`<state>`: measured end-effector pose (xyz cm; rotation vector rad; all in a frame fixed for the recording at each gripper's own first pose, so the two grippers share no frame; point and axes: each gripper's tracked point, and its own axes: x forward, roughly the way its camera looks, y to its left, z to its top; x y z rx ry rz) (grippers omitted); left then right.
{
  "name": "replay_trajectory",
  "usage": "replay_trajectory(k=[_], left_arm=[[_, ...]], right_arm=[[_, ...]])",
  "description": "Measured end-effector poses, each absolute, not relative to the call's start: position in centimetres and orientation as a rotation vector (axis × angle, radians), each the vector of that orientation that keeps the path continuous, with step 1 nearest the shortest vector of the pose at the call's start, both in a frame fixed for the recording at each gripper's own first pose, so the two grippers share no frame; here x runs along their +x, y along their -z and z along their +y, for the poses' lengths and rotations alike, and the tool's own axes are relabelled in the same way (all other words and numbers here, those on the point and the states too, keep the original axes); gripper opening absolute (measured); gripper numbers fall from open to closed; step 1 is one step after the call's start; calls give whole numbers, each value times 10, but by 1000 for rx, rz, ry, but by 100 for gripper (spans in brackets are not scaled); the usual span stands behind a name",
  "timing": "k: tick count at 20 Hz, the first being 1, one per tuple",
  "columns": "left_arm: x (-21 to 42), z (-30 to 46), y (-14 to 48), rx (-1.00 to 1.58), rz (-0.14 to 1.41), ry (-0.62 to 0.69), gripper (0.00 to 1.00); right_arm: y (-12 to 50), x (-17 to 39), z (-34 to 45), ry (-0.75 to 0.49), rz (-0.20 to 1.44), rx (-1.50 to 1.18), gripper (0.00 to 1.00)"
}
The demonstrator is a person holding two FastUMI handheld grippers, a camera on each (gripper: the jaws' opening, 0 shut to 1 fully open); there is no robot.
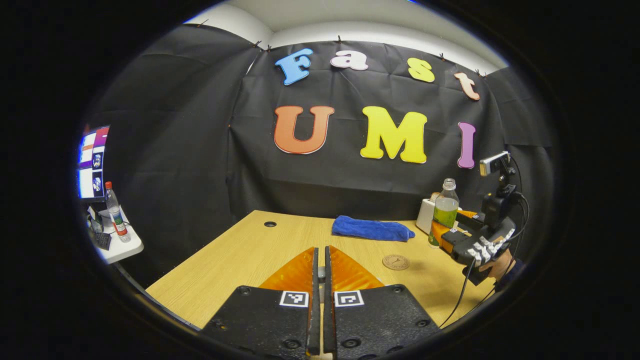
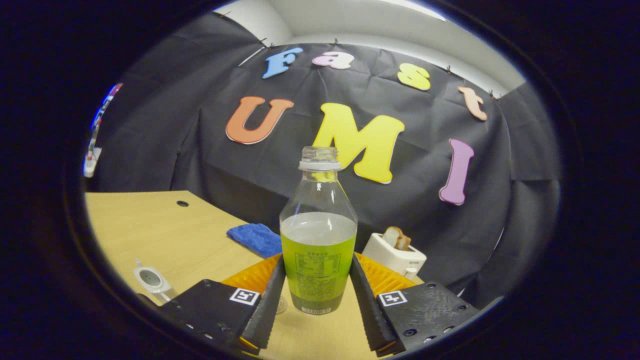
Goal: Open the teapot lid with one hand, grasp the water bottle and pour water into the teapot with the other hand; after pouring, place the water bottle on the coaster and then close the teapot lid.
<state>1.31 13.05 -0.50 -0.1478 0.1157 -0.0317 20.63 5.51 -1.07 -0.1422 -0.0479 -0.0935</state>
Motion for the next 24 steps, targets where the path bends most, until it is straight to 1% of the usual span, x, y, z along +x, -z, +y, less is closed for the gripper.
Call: replay_trajectory(k=[1,3,5,6,7,8,12,14,18,21,24], left_arm=[[13,130,6,-145,118,34,5],[13,130,7,-144,118,34,5],[13,133,6,-140,114,32,5],[13,134,7,-143,116,30,5],[14,134,9,-145,118,27,5],[15,134,10,-144,120,27,5],[20,134,19,-137,144,27,5],[24,135,23,-135,152,23,5],[25,139,20,-139,140,12,5],[23,139,20,-147,136,14,5],[24,135,22,-139,146,21,5]], right_arm=[[15,214,51,101,-25,-103,74],[25,232,52,88,16,-18,71],[36,249,57,65,49,70,71],[42,258,61,56,66,98,73],[46,266,66,58,77,110,73],[52,274,72,51,92,111,71],[72,293,95,29,103,109,71],[77,297,96,31,93,140,73],[92,299,96,47,101,131,71],[94,294,101,36,95,115,73],[95,289,107,36,87,92,72]])
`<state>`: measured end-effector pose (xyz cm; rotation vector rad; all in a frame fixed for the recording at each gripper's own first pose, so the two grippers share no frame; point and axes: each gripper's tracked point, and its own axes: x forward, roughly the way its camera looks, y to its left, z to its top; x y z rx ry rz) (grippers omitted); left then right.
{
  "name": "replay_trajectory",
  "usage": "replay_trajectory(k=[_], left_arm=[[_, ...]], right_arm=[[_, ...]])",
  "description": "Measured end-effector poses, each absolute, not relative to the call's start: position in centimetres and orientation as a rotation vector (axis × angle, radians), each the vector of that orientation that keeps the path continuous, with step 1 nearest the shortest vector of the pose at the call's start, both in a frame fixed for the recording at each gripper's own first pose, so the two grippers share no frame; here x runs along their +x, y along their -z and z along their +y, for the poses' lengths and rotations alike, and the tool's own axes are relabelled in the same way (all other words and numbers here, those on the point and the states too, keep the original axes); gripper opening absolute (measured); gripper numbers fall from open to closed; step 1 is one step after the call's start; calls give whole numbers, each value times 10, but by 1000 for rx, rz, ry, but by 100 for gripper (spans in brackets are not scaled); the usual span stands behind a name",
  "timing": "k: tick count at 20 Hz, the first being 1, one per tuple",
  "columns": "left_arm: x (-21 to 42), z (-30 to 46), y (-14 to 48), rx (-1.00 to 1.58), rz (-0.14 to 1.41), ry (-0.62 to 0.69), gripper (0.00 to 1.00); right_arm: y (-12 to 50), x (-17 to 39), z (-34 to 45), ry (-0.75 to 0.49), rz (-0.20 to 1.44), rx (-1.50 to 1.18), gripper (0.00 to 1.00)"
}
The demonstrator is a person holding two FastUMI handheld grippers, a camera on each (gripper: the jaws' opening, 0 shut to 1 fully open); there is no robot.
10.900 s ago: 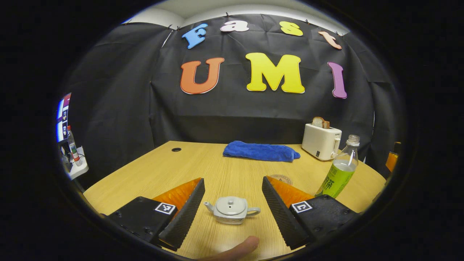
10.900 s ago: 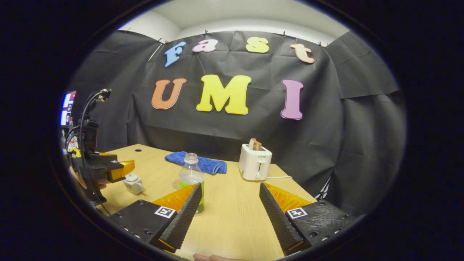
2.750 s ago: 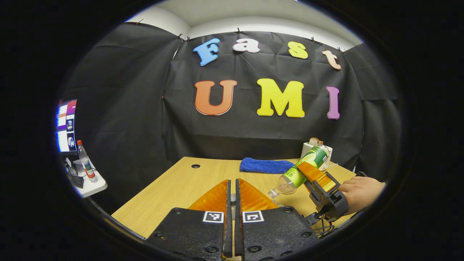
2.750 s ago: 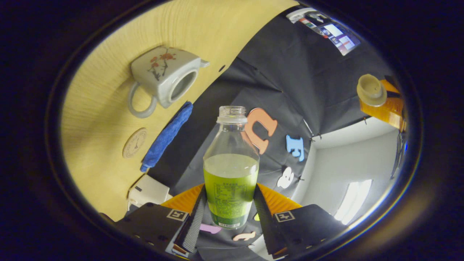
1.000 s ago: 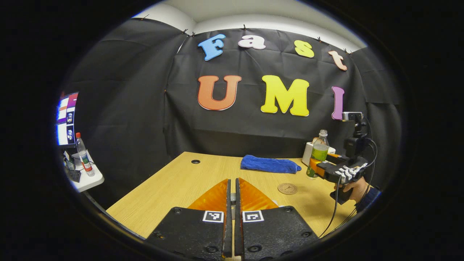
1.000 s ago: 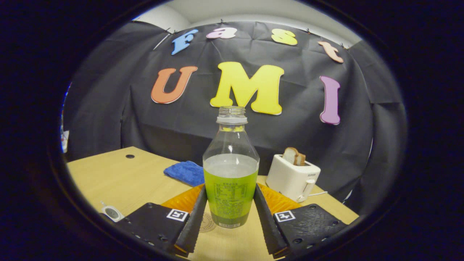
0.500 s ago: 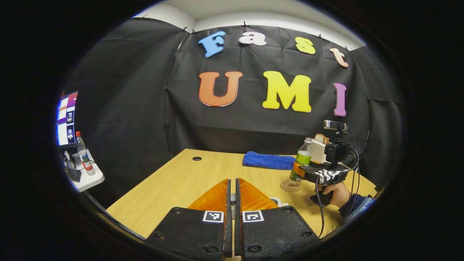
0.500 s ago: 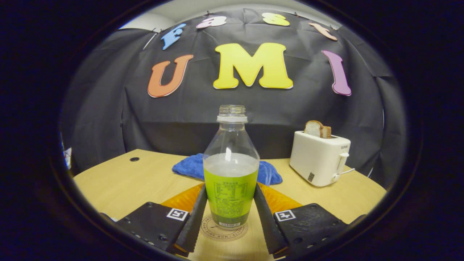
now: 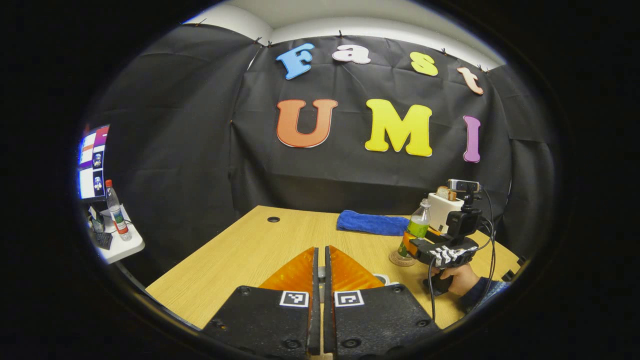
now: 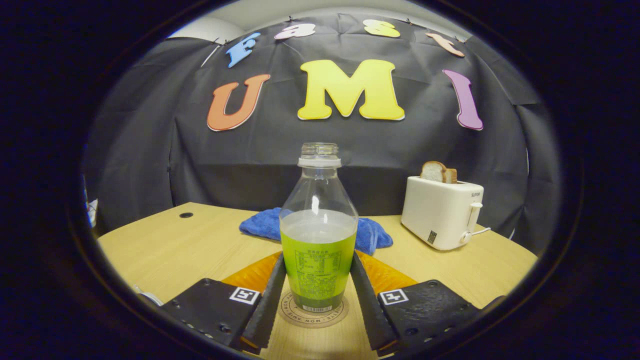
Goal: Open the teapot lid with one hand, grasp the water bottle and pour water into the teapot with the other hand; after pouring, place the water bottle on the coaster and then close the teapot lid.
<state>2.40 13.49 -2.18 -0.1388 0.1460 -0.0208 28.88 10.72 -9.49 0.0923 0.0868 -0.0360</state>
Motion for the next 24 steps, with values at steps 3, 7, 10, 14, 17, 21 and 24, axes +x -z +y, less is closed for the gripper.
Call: replay_trajectory(k=[3,7,10,14,17,21,24], left_arm=[[25,128,24,-130,152,37,5],[26,120,24,-116,151,47,5],[31,112,29,-113,164,59,5],[36,109,38,-106,188,56,6],[37,107,42,-101,198,56,5],[40,106,44,-92,200,52,6],[41,104,40,-91,180,54,6]], right_arm=[[94,283,108,45,78,78,74],[102,284,116,15,91,38,72],[123,286,119,-9,159,30,80],[114,286,121,-24,127,38,83],[115,287,121,-21,126,42,80],[113,285,113,-1,122,44,84],[108,276,103,8,117,71,84]])
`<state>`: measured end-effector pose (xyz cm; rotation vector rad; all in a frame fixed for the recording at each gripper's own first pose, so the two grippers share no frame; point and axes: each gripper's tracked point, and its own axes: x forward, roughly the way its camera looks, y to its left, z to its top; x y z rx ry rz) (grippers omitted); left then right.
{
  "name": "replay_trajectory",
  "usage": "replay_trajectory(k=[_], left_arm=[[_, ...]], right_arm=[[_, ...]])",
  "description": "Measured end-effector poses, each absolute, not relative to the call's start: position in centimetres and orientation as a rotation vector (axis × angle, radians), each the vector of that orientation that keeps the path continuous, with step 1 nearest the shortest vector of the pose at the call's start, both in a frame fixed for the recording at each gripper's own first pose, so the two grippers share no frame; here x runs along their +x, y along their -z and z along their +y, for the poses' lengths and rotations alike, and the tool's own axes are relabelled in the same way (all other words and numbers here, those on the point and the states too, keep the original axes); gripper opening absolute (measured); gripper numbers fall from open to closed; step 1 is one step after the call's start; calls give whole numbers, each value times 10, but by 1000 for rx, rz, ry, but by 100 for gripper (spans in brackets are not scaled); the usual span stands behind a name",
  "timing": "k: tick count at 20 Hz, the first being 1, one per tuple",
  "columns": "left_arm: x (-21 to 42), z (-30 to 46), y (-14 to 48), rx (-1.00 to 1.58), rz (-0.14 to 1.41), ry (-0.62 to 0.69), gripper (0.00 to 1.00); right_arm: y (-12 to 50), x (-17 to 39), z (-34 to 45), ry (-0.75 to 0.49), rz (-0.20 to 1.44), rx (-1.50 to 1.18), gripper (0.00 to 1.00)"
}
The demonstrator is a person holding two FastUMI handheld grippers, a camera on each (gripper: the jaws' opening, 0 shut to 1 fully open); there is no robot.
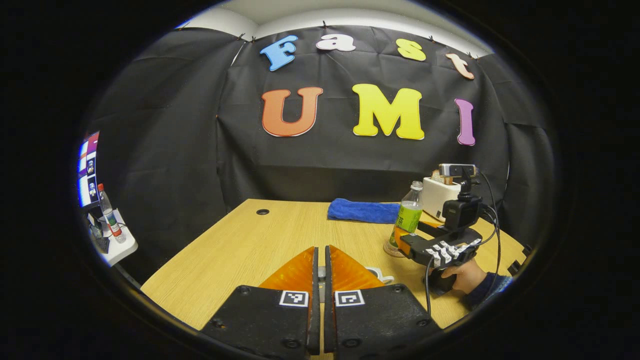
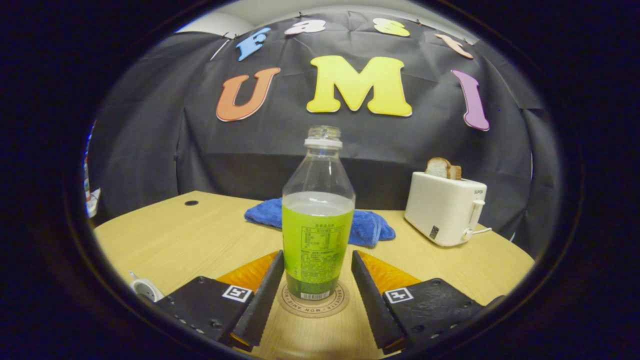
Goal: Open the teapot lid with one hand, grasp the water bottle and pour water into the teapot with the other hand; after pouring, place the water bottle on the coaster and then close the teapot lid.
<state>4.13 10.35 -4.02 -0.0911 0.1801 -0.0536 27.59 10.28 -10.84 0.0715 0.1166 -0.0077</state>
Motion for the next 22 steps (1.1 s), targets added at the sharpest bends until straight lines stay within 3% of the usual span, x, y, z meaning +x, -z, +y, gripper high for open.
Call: replay_trajectory(k=[2,3,4,7,8,11,22], left_arm=[[45,98,40,-89,164,67,6],[46,95,39,-90,154,72,6],[49,92,37,-94,133,72,5],[58,76,40,-107,118,95,5],[60,69,41,-103,114,105,5],[64,56,41,-62,83,117,6],[84,10,45,-33,-38,226,6]], right_arm=[[104,267,96,4,109,101,89],[101,261,94,-9,106,117,85],[97,253,93,-34,93,142,90],[85,226,83,-75,52,215,86],[83,216,76,-75,42,229,89],[75,189,50,-55,4,213,84],[56,107,-11,6,-110,72,84]])
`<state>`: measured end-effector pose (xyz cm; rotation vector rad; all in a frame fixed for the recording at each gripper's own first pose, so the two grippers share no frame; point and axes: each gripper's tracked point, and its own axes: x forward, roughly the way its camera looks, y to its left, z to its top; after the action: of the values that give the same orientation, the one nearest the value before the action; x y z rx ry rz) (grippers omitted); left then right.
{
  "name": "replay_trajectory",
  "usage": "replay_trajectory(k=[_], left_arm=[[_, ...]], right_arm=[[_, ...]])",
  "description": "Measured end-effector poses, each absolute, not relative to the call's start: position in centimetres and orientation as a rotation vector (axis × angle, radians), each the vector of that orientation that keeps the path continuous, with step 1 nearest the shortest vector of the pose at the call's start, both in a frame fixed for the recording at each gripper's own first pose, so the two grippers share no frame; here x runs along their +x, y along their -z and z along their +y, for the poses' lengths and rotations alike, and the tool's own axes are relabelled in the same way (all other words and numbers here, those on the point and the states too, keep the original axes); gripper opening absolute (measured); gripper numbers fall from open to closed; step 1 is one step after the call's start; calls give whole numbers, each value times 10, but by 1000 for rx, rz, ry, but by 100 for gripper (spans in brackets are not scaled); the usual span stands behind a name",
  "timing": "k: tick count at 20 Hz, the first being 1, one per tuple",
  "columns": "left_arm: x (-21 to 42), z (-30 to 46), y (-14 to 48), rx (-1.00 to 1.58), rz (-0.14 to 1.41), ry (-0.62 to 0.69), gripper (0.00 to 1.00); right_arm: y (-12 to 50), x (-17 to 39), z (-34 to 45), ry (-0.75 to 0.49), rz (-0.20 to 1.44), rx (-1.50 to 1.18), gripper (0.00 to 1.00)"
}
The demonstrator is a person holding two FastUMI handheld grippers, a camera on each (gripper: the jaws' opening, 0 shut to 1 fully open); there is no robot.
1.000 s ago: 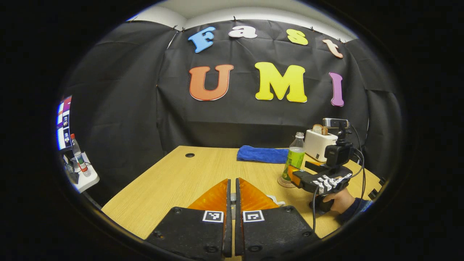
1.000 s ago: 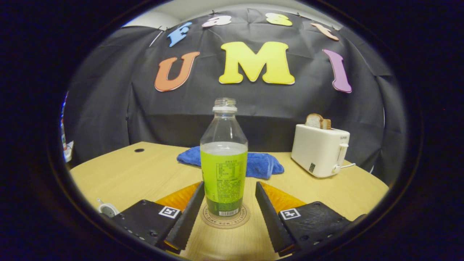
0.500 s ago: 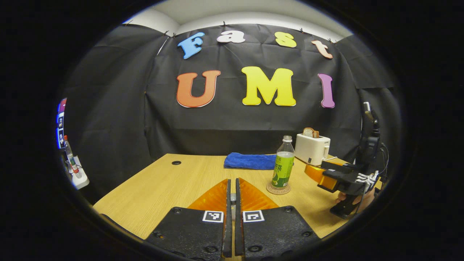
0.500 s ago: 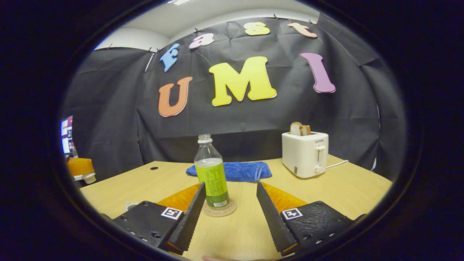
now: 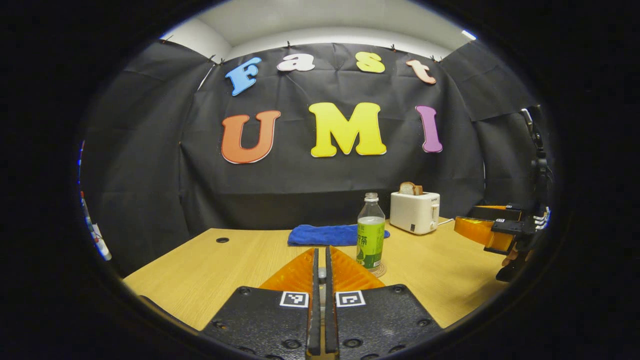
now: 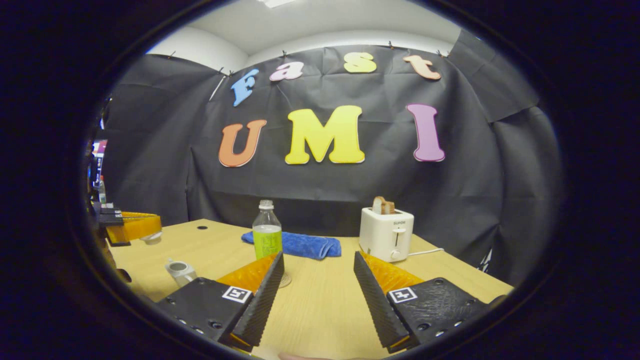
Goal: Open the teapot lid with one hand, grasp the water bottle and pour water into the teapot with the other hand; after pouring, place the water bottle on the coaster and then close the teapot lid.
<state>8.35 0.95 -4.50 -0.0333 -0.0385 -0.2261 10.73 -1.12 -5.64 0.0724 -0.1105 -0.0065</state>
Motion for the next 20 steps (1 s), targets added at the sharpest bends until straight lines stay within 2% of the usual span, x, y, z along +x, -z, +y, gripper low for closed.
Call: replay_trajectory(k=[4,5,6,9,20], left_arm=[[101,12,72,-69,-2,230,6],[107,12,79,-91,14,231,6],[111,6,89,-117,42,245,6],[121,14,111,-83,85,193,6],[126,10,132,-54,124,120,6]], right_arm=[[43,89,-19,21,-175,47,85],[43,87,-19,21,-175,40,88],[41,86,-19,20,-180,44,85],[40,85,-15,0,-174,59,85],[43,84,-19,-4,-166,83,86]])
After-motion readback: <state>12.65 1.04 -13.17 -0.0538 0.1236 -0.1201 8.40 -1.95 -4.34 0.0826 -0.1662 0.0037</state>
